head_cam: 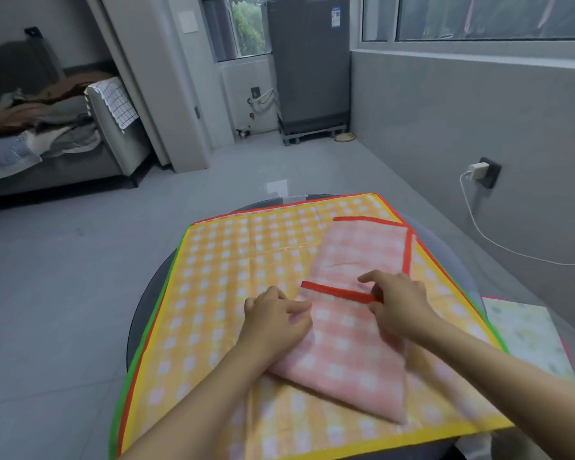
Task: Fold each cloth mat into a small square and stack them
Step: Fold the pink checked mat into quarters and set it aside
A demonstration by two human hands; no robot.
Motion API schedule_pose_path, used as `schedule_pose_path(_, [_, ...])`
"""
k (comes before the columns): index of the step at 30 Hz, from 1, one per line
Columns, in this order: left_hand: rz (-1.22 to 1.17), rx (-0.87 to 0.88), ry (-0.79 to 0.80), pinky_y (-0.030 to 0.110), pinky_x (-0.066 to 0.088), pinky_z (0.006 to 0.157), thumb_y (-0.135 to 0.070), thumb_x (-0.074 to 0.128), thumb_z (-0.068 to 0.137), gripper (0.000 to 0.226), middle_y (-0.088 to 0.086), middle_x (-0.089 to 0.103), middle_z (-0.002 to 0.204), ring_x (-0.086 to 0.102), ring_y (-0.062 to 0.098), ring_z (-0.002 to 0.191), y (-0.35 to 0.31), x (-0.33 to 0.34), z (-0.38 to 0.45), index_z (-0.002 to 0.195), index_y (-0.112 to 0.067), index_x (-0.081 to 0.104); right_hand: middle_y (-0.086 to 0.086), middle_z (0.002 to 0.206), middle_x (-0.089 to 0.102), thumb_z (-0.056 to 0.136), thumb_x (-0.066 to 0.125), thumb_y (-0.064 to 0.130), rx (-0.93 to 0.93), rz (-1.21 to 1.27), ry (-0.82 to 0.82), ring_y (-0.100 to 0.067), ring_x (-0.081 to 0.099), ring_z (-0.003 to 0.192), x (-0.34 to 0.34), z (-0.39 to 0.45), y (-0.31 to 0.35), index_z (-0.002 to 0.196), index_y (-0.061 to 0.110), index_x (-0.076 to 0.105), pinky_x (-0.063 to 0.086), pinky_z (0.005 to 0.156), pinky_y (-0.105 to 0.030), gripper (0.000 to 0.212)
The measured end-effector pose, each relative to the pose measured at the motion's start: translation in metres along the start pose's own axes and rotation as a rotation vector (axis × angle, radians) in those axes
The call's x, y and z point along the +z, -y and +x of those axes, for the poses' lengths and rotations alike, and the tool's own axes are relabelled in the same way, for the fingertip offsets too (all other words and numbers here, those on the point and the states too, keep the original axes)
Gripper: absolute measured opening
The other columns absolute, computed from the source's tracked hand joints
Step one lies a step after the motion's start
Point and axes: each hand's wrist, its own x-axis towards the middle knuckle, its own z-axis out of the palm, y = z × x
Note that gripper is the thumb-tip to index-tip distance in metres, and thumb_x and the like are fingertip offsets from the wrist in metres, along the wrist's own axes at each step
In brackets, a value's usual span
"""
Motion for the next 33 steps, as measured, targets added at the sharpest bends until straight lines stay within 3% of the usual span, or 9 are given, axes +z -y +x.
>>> schedule_pose_path(4, [-0.055,0.040,-0.047,0.022,0.019,0.087,-0.033,0.055,0.087,0.028,-0.012,0.043,0.087,0.048,0.008,0.094,-0.006,0.008,-0.011,0.112,-0.035,0.067,0.006,0.103,0.064,0.091,0.055,0.021,-0.023,0.144,0.009,-0.020,0.043,0.109,-0.006,0.011,-0.014,0.116,0.031,0.059,0.032,0.091,-0.034,0.027])
schedule_pose_path(7, [-0.043,0.063,0.001,0.020,0.015,0.101,-0.042,0.050,0.088,0.044,-0.008,0.042,0.125,0.035,0.011,0.123,-0.007,0.013,-0.015,0.130,-0.033,0.053,0.010,0.090,0.058,0.091,0.056,0.027,-0.058,0.123,0.009,-0.019,0.044,0.104,-0.003,0.012,-0.016,0.110,0.032,0.063,0.036,0.093,-0.036,0.020])
schedule_pose_path(10, [-0.025,0.090,0.114,0.028,0.004,0.115,-0.044,0.045,0.093,0.054,-0.008,0.011,0.156,0.009,0.012,0.142,-0.010,0.016,-0.015,0.144,-0.032,0.033,0.011,0.087,0.055,0.091,0.057,0.027,-0.065,0.121,-0.016,-0.018,0.044,0.102,-0.001,0.013,-0.017,0.108,0.033,0.064,0.035,0.091,-0.035,0.020])
schedule_pose_path(13, [0.030,0.135,0.217,0.029,-0.004,0.116,-0.048,0.037,0.095,0.061,-0.008,-0.014,0.157,-0.010,0.010,0.145,-0.012,0.017,-0.012,0.150,-0.030,0.015,0.009,0.090,0.057,0.091,0.056,0.027,-0.067,0.094,-0.028,-0.018,0.044,0.102,0.000,0.013,-0.016,0.109,0.033,0.063,0.035,0.089,-0.033,0.020])
schedule_pose_path(17, [0.202,0.196,0.263,0.030,-0.013,0.113,-0.056,0.022,0.096,0.064,-0.003,-0.028,0.153,-0.025,0.011,0.141,-0.012,0.021,-0.011,0.150,-0.033,-0.004,0.005,0.112,0.058,0.095,0.048,0.028,-0.098,-0.058,-0.086,-0.020,0.044,0.110,0.004,0.007,-0.012,0.117,0.032,0.059,0.030,0.091,-0.032,0.026])
schedule_pose_path(21, [0.263,0.200,0.257,0.030,-0.014,0.113,-0.055,0.016,0.096,0.063,0.000,-0.027,0.154,-0.026,0.012,0.141,-0.013,0.025,-0.012,0.149,-0.032,-0.008,0.000,0.146,0.042,0.095,0.024,0.038,-0.271,-0.191,-0.136,-0.023,0.033,0.136,0.017,-0.017,-0.001,0.136,0.024,0.046,0.017,0.113,-0.033,0.049])
schedule_pose_path(24, [0.292,0.204,0.254,0.030,-0.012,0.115,-0.056,0.016,0.096,0.064,0.001,-0.026,0.154,-0.025,0.013,0.142,-0.012,0.025,-0.011,0.149,-0.032,-0.009,0.002,0.157,0.006,0.081,-0.013,0.062,-0.326,-0.164,0.043,-0.015,-0.005,0.145,0.029,-0.038,0.006,0.149,0.019,0.016,-0.012,0.111,-0.024,0.086])
schedule_pose_path(26, [0.307,0.203,0.260,0.031,-0.012,0.116,-0.056,0.017,0.096,0.065,0.001,-0.026,0.155,-0.024,0.013,0.142,-0.011,0.025,-0.010,0.149,-0.031,-0.009,0.005,0.156,-0.007,0.072,-0.022,0.068,-0.317,-0.199,0.077,-0.009,-0.022,0.136,0.033,-0.042,0.002,0.149,0.020,0.003,-0.021,0.108,-0.023,0.094])
schedule_pose_path(33, [0.292,0.182,0.281,0.035,-0.010,0.117,-0.058,0.018,0.095,0.065,0.000,-0.019,0.157,-0.019,0.013,0.144,-0.013,0.022,-0.011,0.150,-0.032,-0.004,0.011,0.153,-0.016,0.059,-0.033,0.073,-0.140,-0.249,0.081,-0.005,-0.020,0.139,0.025,-0.032,-0.024,0.148,0.025,-0.010,-0.014,0.115,-0.030,0.104])
